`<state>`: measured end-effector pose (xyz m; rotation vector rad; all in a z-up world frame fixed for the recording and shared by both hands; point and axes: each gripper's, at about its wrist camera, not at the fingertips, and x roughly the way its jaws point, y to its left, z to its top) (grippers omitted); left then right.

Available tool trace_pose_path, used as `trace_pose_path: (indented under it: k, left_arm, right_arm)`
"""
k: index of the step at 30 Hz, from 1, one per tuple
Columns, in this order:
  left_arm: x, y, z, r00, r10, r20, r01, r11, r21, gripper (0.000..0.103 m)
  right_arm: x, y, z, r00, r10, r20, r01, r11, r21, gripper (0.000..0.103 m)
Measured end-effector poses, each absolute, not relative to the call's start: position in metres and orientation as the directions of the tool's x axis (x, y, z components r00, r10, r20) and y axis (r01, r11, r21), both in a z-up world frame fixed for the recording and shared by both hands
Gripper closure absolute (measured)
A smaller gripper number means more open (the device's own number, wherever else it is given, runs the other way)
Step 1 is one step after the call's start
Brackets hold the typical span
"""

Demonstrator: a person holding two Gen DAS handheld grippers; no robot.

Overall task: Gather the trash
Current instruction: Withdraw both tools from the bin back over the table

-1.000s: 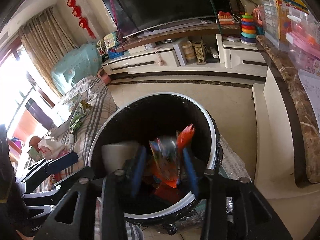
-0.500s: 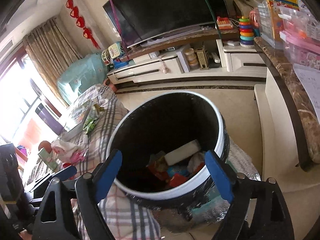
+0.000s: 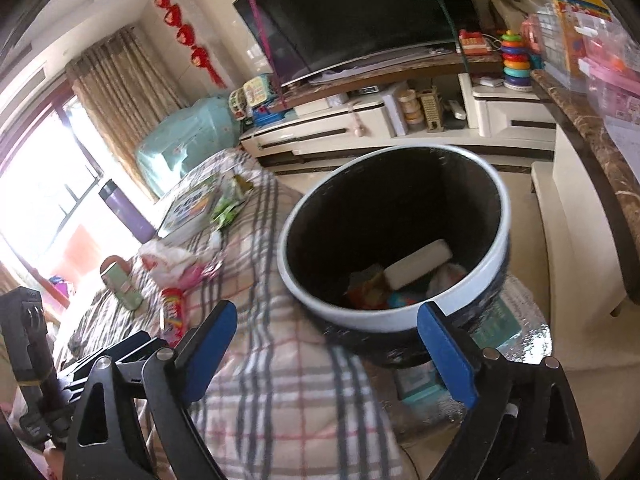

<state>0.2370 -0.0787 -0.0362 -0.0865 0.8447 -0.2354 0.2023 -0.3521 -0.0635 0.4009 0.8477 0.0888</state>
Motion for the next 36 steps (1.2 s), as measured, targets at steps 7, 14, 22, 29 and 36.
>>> trace_pose_path:
  k: [7, 14, 22, 29, 36]
  left_arm:
    - [0.223, -0.050, -0.038, 0.643, -0.202, -0.739, 0.099, 0.978, -0.181, 0.037]
    - [0.213, -0.022, -0.039, 0.644, -0.165, -0.747, 0.030, 0.981, -0.192, 0.036]
    - [0.216, 0.002, -0.039, 0.640, -0.140, -0.756, -0.027, 0.979, -0.204, 0.036]
    - [0.226, 0.023, -0.040, 0.642, -0.119, -0.757, -0.053, 0.979, -0.198, 0.034]
    - [0.239, 0.041, -0.028, 0.654, -0.083, -0.752, -0.072, 0.983, -0.171, 0.024]
  right_arm:
    - [0.199, -0.319, -0.068, 0.641, 0.290, -0.710, 0.023, 0.918, 0.395, 0.010]
    - [0.199, -0.289, -0.076, 0.611, 0.333, -0.718, -0.024, 0.914, 0.404, 0.010]
    - [0.203, -0.256, -0.081, 0.582, 0.377, -0.721, -0.088, 0.910, 0.405, 0.010]
    - [0.209, -0.231, -0.082, 0.561, 0.406, -0.721, -0.139, 0.905, 0.402, 0.010]
    - [0.218, -0.214, -0.083, 0.547, 0.427, -0.720, -0.176, 0.900, 0.400, 0.010]
